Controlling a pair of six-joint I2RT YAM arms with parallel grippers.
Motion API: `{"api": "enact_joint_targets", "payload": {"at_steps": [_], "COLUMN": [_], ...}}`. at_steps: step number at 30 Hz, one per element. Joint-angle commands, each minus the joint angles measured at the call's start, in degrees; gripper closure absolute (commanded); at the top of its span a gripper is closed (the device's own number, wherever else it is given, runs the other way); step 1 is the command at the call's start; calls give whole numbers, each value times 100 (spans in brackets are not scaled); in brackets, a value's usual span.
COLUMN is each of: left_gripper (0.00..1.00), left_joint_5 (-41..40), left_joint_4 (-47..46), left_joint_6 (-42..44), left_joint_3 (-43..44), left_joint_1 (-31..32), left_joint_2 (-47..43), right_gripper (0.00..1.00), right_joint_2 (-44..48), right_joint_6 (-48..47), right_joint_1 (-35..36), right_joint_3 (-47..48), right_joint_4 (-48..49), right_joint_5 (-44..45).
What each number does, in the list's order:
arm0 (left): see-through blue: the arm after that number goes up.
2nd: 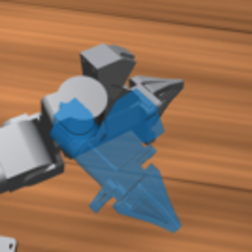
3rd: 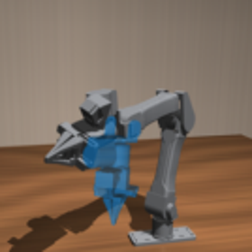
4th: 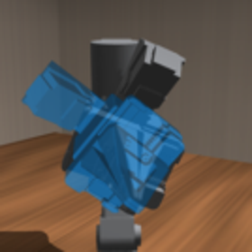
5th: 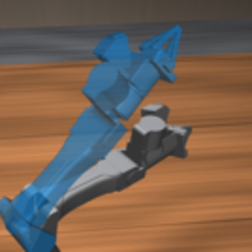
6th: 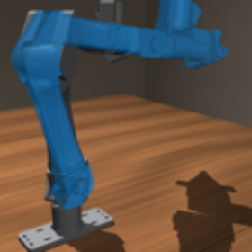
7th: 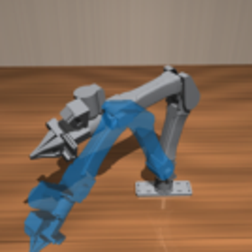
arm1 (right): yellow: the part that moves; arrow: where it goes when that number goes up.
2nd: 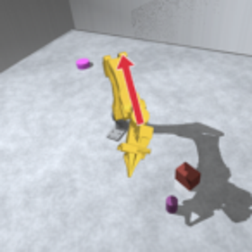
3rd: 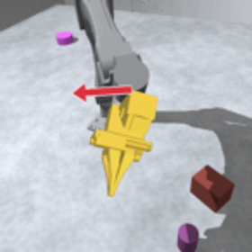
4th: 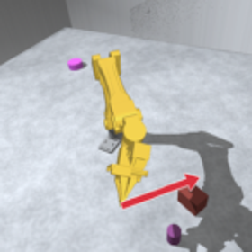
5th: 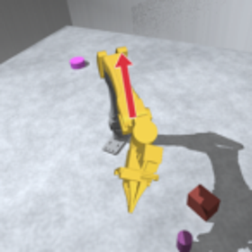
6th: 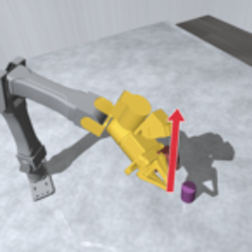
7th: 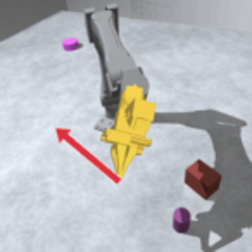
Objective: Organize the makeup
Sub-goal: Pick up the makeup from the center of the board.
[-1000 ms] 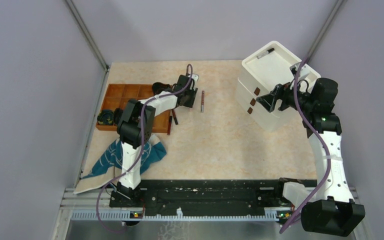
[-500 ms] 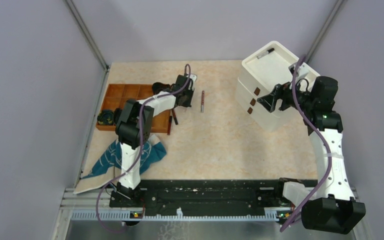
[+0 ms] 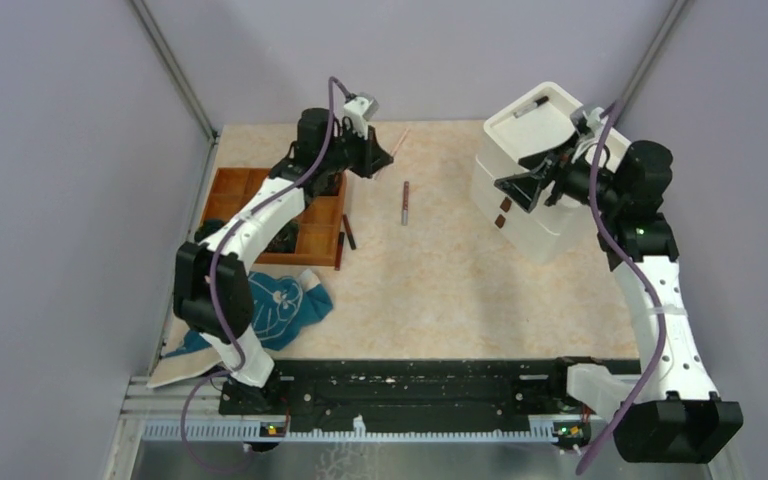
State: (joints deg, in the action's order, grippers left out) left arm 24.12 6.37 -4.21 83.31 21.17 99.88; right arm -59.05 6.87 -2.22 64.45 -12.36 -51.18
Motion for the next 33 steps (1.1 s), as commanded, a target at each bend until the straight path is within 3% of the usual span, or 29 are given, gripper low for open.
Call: {"api": "enact_joint_targets", "payload": {"at_steps": [1, 7, 14, 18, 22, 27, 32, 33], "left_gripper": [100, 100, 100, 100, 100, 100, 100, 100], "left_joint_5": [2269, 3610, 4082, 4089, 4025, 3998, 3928, 3911], "left_joint_4": [-980, -1734, -3036, -3420, -3763, -3751, -3684, -3674], "left_joint_6": [-236, -1215, -2215, -2469, -2646, -2608, -2546, -2535], "left_joint_3": [-348, -643, -1292, -1556, -1806, -1871, -1872, -1867], "left_joint_1": [61, 78, 235, 342, 432, 524, 548, 550], "left_joint_2": [-689, -1113, -1487, -1577, -1610, -1568, -1553, -1558], "right_gripper": [16, 14, 16, 29, 33, 45, 68, 78], "right_joint_2": [-144, -747, -1347, -1579, -1661, -1712, -1741, -1735], "right_joint_6": [765, 1771, 2333, 2656, 2704, 2827, 2951, 2944], "right_joint_1": [606, 1119, 1637, 1775, 1892, 1953, 1969, 1966], "right_joint_3": [-32, -42, -44, -120, -193, -236, -278, -278], "right_joint_4": [1478, 2613, 3246, 3637, 3793, 3995, 4174, 4167], "right_joint_5": [-108, -326, -432, -562, -590, -654, -753, -761]}}
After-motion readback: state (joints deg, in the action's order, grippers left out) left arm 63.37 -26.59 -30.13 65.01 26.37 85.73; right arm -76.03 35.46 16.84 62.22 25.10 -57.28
